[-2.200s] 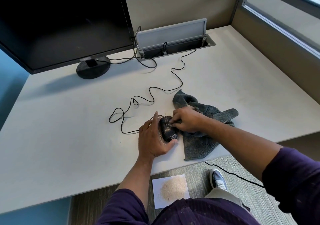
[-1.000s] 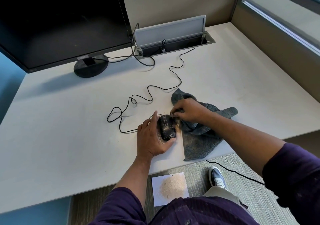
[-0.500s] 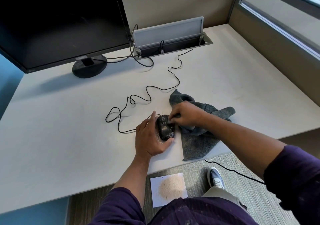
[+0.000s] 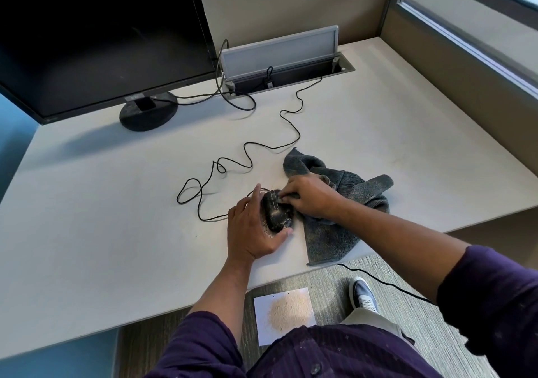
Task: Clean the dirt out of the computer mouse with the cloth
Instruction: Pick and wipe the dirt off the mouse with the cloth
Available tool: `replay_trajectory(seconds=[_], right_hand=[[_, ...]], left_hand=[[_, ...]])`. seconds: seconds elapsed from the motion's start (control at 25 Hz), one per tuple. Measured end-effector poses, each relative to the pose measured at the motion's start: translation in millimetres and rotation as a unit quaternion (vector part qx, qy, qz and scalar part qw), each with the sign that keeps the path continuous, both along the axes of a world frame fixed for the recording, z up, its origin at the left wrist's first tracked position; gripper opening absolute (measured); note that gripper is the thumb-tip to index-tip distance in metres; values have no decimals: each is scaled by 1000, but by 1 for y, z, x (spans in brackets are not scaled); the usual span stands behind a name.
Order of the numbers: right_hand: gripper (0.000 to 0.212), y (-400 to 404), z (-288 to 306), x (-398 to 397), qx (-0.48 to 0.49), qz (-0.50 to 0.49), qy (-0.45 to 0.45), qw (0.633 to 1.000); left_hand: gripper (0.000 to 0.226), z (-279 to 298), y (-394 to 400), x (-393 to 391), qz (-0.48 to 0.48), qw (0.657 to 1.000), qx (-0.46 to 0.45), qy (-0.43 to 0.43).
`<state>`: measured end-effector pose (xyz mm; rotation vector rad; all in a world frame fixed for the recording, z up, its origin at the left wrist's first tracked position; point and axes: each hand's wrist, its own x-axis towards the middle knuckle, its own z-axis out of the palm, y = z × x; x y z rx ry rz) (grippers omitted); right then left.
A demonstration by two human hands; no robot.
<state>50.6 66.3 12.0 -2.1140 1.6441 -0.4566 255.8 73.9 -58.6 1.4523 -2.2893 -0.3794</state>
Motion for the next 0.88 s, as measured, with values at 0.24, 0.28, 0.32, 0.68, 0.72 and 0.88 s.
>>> replay_trajectory(seconds=[0.24,0.28,0.32,0.68,0.72,0.88], right_hand=[[18,3,8,-5,28,88,26,995],[18,2,8,-5,6,56,19,998],[18,2,7,-4,-13,21,8,1000],[21,10,8,7,-10,121,87,989],[20,9,10,12,-19,137,97,986],[18,-1,14,28,-38,186,133,973]], left_hand=[[126,-1,0,1,-2,1000,0,-5],[125,-1,0,1,-1,1000,-1,-6],[125,-1,1,0,0,1000,-3,-6],[125,-2,2,1,1,1000,1,-17],[124,-2,2,2,-1,1000,-1,-18],[123,0,3,2,2,1000,-4,-10]])
